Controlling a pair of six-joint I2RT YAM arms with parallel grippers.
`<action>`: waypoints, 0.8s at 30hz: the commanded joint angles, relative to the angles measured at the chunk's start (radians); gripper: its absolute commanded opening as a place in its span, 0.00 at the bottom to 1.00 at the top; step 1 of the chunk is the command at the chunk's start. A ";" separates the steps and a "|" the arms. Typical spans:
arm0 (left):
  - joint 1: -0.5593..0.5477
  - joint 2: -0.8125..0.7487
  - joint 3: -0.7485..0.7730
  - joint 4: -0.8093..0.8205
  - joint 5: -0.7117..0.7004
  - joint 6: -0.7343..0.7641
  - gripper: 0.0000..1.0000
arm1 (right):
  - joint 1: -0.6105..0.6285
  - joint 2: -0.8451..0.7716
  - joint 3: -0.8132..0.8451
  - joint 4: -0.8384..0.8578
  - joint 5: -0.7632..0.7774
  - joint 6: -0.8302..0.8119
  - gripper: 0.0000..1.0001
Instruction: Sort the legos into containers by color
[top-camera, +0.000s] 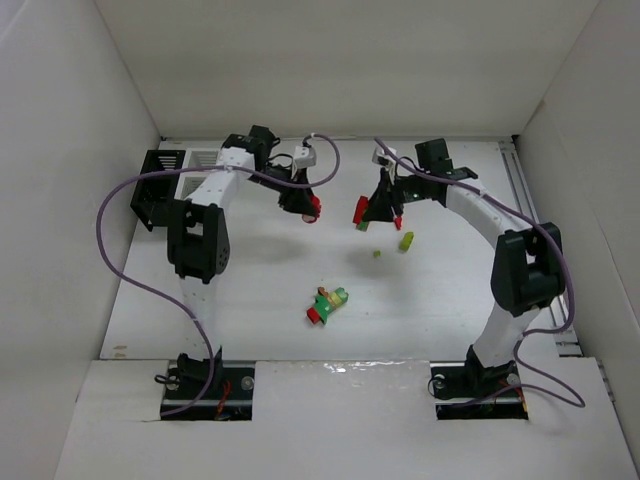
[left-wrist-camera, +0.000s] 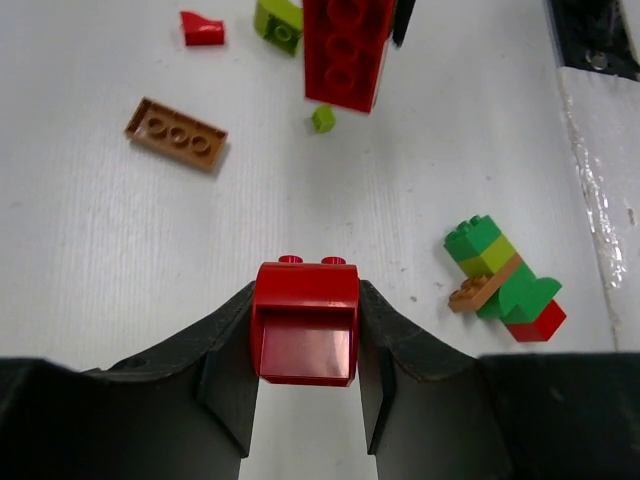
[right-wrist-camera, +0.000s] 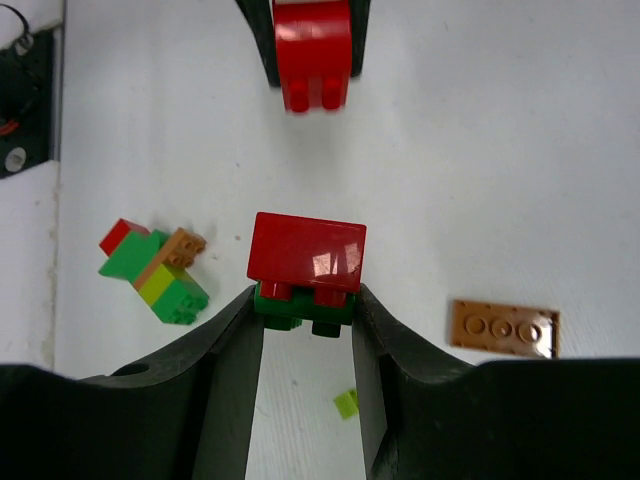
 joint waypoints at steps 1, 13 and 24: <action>0.061 -0.069 -0.027 0.012 -0.014 0.000 0.01 | -0.016 -0.054 -0.023 -0.034 0.016 -0.075 0.00; 0.325 -0.246 -0.097 0.931 -0.611 -1.044 0.00 | -0.016 -0.069 -0.033 -0.015 0.036 -0.075 0.00; 0.391 -0.276 -0.132 0.965 -0.836 -1.112 0.00 | -0.016 -0.039 0.009 0.005 0.036 -0.057 0.00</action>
